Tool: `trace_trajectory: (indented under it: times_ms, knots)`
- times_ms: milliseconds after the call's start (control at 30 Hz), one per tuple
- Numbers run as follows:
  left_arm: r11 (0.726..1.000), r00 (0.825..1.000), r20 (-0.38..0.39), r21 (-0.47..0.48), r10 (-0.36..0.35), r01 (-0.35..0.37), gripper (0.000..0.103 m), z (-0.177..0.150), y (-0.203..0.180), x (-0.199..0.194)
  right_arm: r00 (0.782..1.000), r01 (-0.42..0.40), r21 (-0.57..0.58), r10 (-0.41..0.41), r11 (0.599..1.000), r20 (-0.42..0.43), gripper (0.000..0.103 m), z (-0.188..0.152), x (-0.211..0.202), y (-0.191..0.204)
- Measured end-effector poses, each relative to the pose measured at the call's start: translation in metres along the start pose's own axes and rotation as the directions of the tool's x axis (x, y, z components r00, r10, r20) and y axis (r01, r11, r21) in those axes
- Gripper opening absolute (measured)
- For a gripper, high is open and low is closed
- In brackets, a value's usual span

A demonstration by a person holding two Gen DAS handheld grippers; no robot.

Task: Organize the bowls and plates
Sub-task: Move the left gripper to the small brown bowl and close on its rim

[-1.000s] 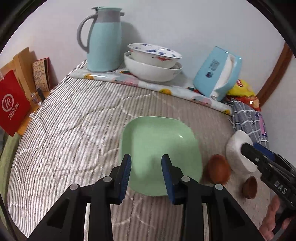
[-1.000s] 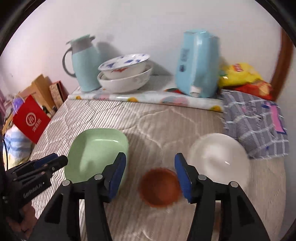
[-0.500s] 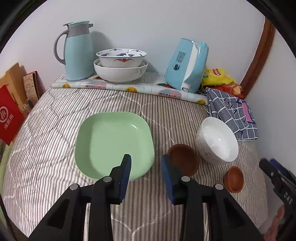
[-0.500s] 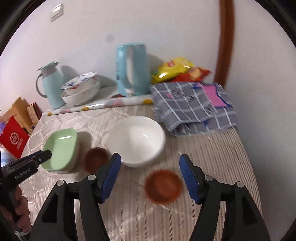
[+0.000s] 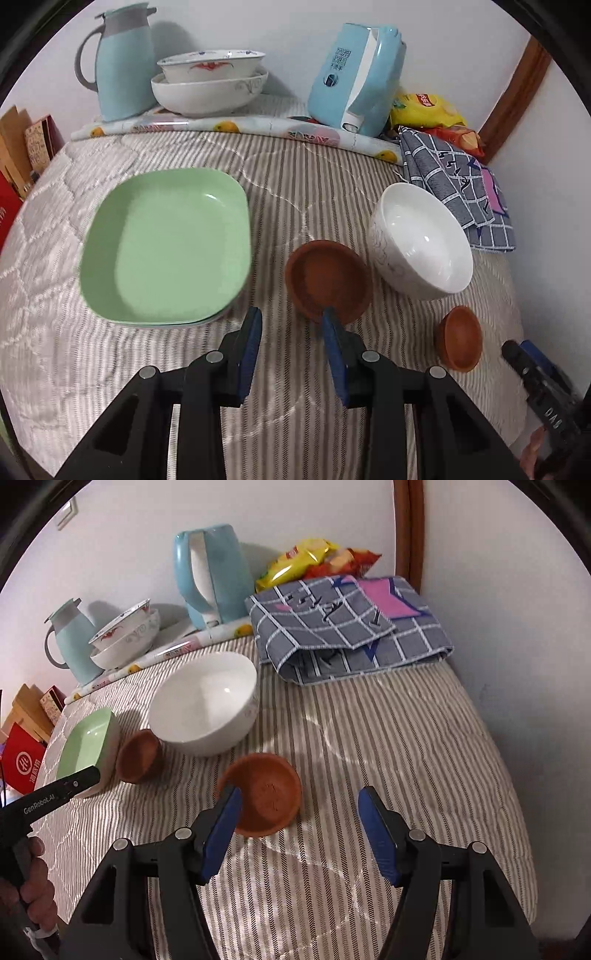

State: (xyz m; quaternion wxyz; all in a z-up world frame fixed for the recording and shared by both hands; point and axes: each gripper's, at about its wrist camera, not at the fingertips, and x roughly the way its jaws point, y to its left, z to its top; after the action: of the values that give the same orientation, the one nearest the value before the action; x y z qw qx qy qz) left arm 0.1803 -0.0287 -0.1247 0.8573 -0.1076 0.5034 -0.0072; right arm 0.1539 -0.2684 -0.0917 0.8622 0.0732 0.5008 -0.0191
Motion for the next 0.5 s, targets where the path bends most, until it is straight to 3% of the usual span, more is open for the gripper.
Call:
trace_trajectory:
  times_ms: [300, 500]
  knots:
    - [0.998, 0.999, -0.018, -0.045, 0.031, -0.032, 0.032, 0.003, -0.006, 0.025, 0.999, -0.028, 0.015, 0.028, 0.999, -0.04, 0.065, 0.0, 0.026, -0.008]
    - [0.996, 1.0, -0.028, -0.087, -0.008, 0.005, 0.032, 0.005, -0.008, 0.039, 0.998, -0.033, 0.017, 0.034, 0.999, -0.057, 0.056, 0.002, 0.04, -0.009]
